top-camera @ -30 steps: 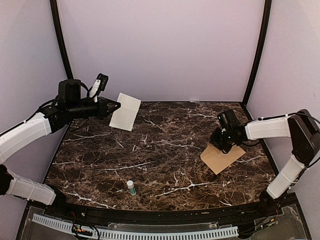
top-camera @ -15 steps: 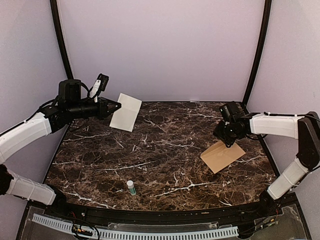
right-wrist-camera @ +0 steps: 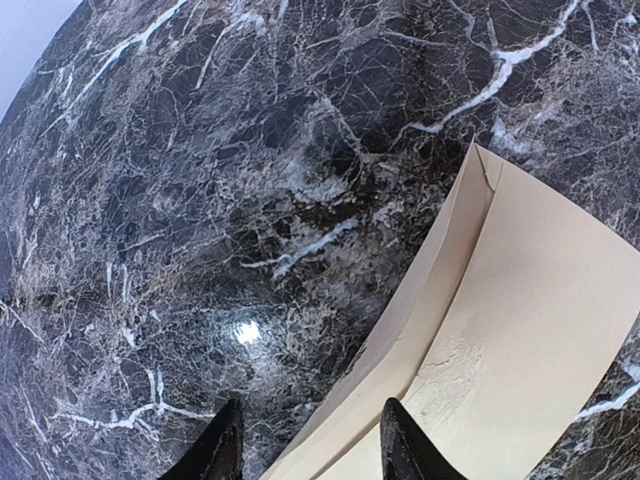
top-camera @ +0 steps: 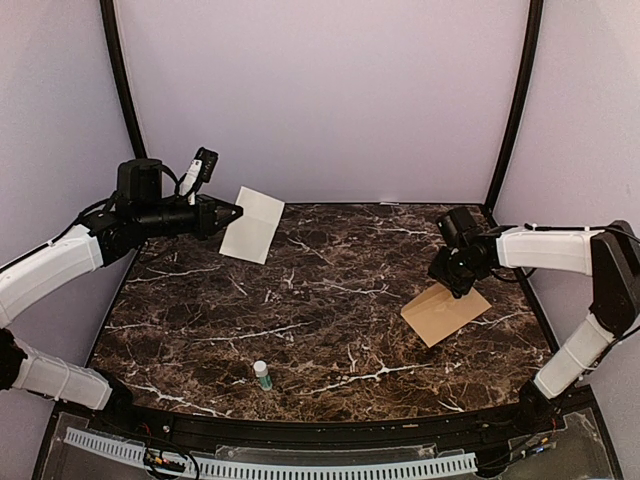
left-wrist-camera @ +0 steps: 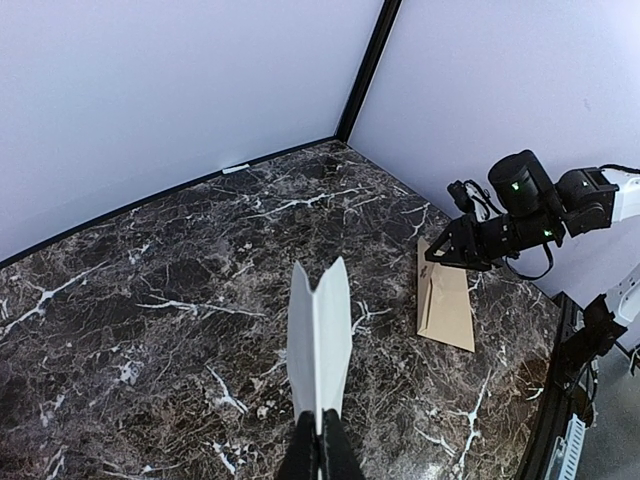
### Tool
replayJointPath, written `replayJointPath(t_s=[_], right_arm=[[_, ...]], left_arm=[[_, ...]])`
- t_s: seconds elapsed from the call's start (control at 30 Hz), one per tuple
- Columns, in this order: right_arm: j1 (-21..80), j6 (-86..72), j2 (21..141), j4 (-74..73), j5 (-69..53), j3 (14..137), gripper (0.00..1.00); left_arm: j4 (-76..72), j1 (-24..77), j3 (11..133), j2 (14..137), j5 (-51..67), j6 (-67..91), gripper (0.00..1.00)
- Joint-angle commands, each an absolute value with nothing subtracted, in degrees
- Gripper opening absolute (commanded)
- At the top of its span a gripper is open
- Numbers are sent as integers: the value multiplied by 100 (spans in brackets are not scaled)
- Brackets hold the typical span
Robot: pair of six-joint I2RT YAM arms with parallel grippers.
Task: Place the letter into the envelope and seal it
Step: Move the envelope to the center of the board.
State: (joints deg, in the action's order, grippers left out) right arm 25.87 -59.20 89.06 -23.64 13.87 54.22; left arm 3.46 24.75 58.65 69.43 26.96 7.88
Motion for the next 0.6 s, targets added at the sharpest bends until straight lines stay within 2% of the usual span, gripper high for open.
replayJointPath(t_s=[0.0, 0.23, 0.57], right_arm=[[2614, -5930, 9103, -2297, 1523, 5590, 42], [2619, -5886, 9342, -2180, 1441, 5633, 38], [2619, -5893, 9484, -2056, 1375, 5598, 25]], left_arm=[[303, 2479, 5831, 6907, 2771, 765, 0], [308, 2479, 5833, 6899, 2751, 756, 0], [317, 2474, 5836, 6891, 2739, 739, 0]])
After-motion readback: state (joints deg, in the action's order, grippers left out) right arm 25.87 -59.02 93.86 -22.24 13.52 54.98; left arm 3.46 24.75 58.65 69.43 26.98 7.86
